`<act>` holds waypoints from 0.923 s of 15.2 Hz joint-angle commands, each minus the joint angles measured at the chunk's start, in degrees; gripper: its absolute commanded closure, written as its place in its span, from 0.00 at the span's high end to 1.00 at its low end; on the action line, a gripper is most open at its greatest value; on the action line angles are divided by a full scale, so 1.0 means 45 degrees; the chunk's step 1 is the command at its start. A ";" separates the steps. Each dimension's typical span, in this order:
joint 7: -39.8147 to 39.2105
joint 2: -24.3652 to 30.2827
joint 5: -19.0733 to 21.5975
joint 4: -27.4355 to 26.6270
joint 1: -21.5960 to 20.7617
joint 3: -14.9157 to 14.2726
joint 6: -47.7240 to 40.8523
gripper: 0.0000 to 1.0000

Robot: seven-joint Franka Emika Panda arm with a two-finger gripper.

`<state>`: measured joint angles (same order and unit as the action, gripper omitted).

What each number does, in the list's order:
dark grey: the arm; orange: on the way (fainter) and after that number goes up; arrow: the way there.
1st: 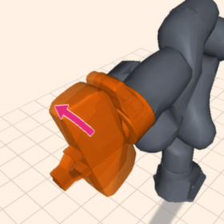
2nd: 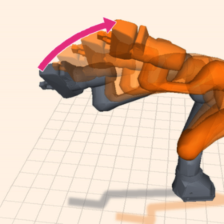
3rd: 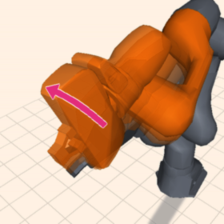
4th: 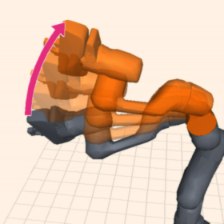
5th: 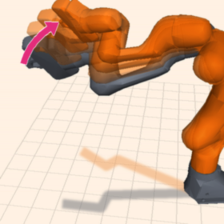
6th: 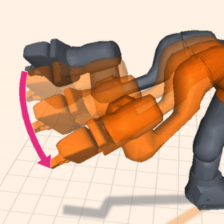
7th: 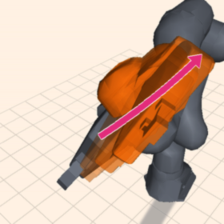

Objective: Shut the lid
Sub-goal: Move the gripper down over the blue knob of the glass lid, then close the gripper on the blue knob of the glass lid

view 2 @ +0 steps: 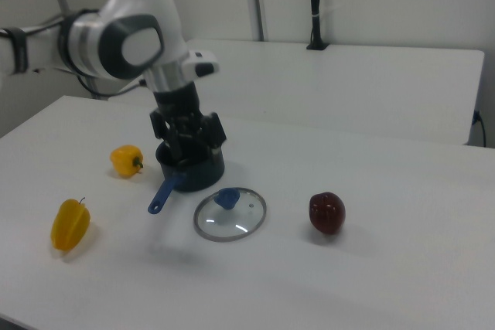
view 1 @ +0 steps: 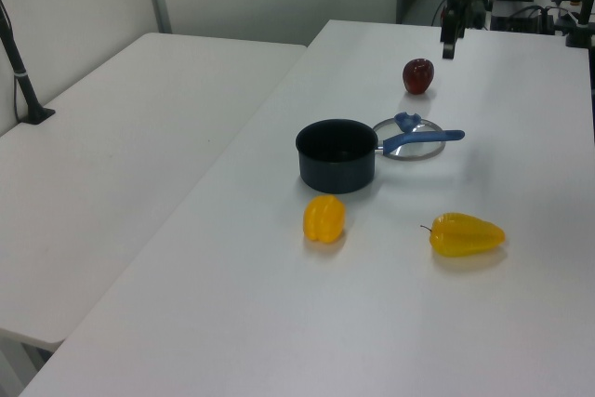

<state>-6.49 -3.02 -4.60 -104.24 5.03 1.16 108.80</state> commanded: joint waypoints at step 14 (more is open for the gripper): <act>-0.2034 -0.2982 0.1570 -0.1698 0.0426 0.0485 0.6350 1.00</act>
<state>-14.01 -16.77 0.52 -110.89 6.74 2.03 135.95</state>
